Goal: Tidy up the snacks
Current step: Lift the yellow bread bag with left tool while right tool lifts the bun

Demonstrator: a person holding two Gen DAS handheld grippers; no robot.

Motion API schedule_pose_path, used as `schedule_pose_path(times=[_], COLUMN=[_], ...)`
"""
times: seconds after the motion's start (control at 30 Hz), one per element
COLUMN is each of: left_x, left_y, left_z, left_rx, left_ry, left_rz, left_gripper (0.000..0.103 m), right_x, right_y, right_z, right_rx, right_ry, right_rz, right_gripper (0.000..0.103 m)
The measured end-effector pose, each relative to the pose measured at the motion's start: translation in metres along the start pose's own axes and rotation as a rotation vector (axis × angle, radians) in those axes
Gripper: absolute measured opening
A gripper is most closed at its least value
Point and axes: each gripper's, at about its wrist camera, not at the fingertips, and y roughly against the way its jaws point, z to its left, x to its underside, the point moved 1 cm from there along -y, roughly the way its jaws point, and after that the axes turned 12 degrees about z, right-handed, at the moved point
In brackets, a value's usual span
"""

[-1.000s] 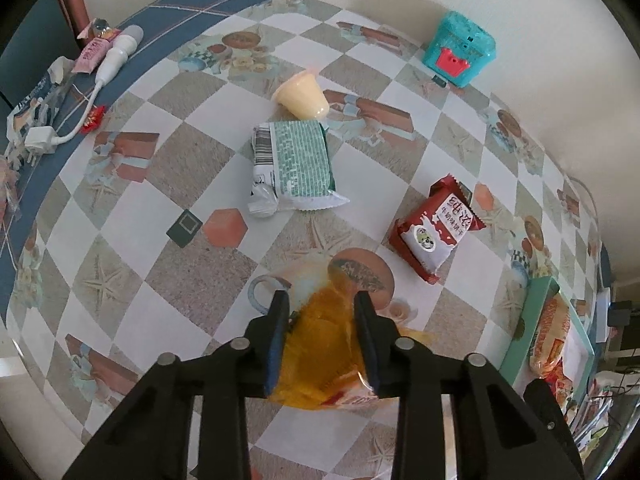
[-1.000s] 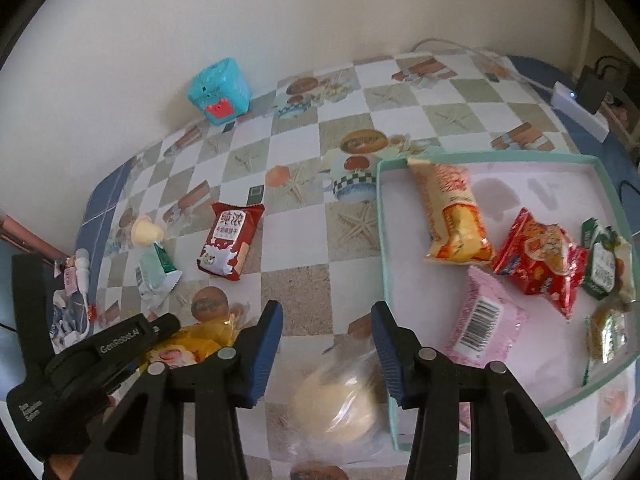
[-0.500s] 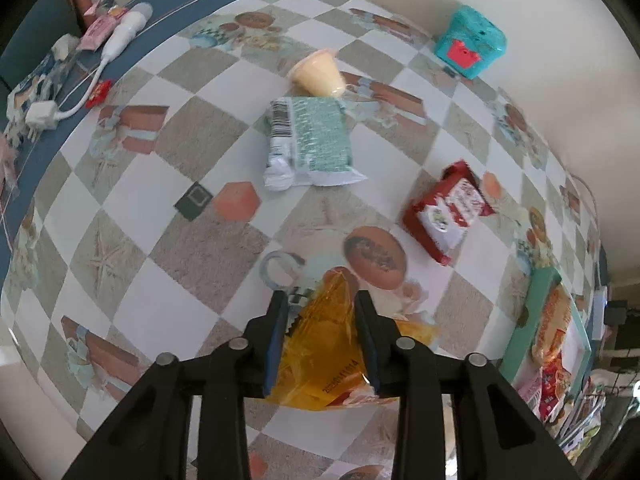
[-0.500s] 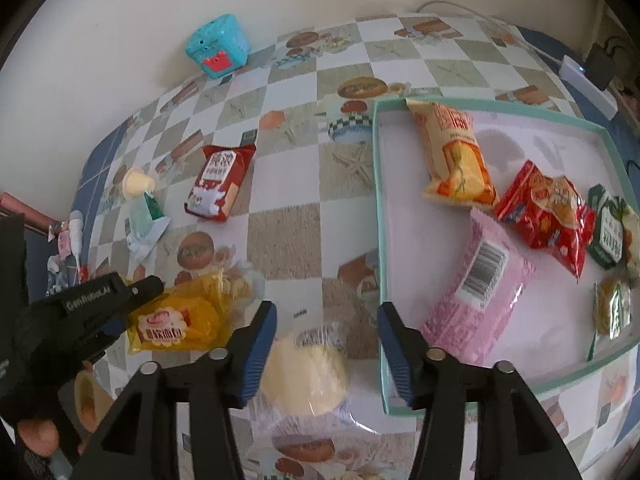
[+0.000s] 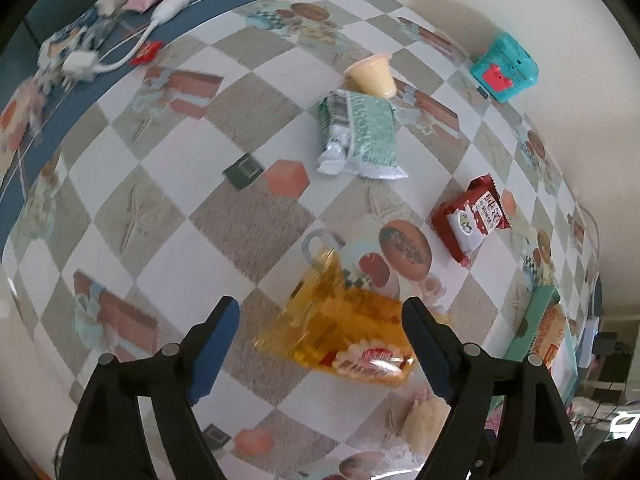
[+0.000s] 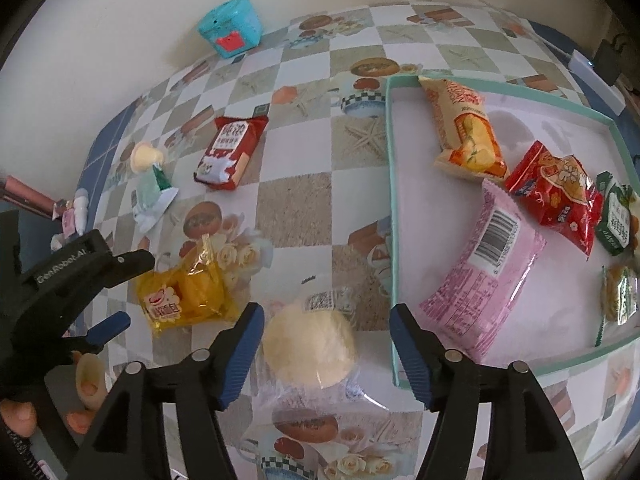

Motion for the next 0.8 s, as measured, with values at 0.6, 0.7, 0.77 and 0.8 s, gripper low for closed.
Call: schedule_pose_path(times=[0.6,0.7,0.77,0.8], left_x=[0.004,0.005,0.005,0.005], left_y=[-0.033,-0.038,-0.039,-0.039], left_z=[0.005,-0.003,-0.009,-0.012], left_rx=[0.139,0.104,0.065,0.038], left_ry=[0.094,0.051,0.018,-0.006], left_rz=[0.104,0.118,0.113,0.108], left_gripper=[0.087,0.087,0.087,0.087], right_x=[0.002,0.002,0.001,0.001], right_y=[-0.015,-0.018,-0.021,-0.021], right_z=[0.006,0.008,0.008,0.008], right_rx=[0.06,0.07,0.075,0.075], right_ry=[0.037,0.041,0.042,0.042], right_rz=[0.046,0.05,0.06,0.064], right_gripper=[0.08,0.081,0.081,0.081])
